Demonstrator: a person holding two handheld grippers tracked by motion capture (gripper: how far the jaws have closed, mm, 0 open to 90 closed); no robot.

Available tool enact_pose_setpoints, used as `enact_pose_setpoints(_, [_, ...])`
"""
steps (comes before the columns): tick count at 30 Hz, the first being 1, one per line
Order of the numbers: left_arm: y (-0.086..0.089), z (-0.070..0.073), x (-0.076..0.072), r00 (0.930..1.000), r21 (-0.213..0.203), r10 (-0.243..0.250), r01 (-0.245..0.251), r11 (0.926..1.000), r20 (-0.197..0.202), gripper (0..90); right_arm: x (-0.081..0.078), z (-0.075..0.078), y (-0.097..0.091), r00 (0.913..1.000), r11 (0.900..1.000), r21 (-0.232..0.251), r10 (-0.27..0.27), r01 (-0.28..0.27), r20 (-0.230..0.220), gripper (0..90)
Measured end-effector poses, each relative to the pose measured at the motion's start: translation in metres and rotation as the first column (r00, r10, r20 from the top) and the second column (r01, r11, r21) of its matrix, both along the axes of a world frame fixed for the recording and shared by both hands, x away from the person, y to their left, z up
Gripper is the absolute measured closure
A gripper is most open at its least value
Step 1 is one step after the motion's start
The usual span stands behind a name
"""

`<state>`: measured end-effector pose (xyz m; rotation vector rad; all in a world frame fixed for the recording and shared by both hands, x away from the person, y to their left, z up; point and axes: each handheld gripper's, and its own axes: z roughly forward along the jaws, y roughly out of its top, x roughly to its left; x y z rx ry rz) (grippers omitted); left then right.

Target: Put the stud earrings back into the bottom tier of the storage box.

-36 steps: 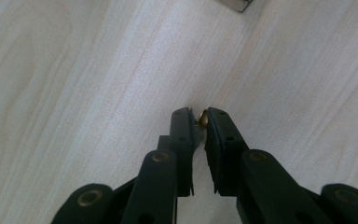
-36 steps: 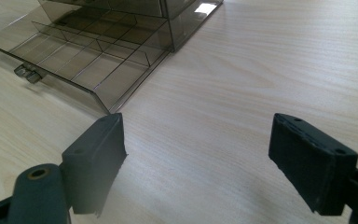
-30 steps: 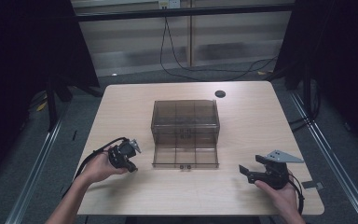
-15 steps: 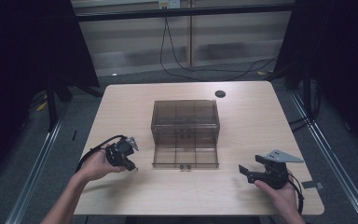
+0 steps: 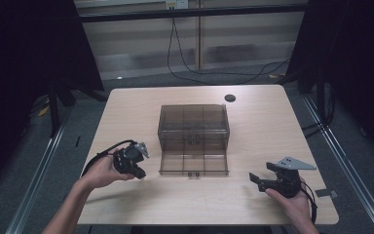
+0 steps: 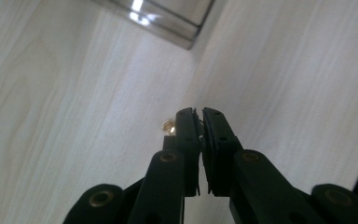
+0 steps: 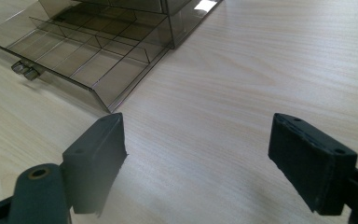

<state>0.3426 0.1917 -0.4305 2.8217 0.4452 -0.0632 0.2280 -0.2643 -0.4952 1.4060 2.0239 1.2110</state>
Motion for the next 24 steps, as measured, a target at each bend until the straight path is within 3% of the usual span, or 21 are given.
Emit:
enact_pose_setpoints(6, [-0.008, 0.011, 0.000, 0.9997, -0.014, -0.017, 0.018, 0.9997, 0.017, 85.8, 0.000, 0.000, 0.001, 1.0000, 1.0000, 0.004, 0.001, -0.001, -0.003, 18.2])
enact_pose_setpoints(24, [-0.060, 0.036, -0.001, 0.9915, -0.031, -0.118, 0.120, 0.9923, 0.054, 85.7, 0.000, 0.000, 0.005, 0.9996, 0.9994, -0.021, 0.028, -0.028, -0.004, 17.7])
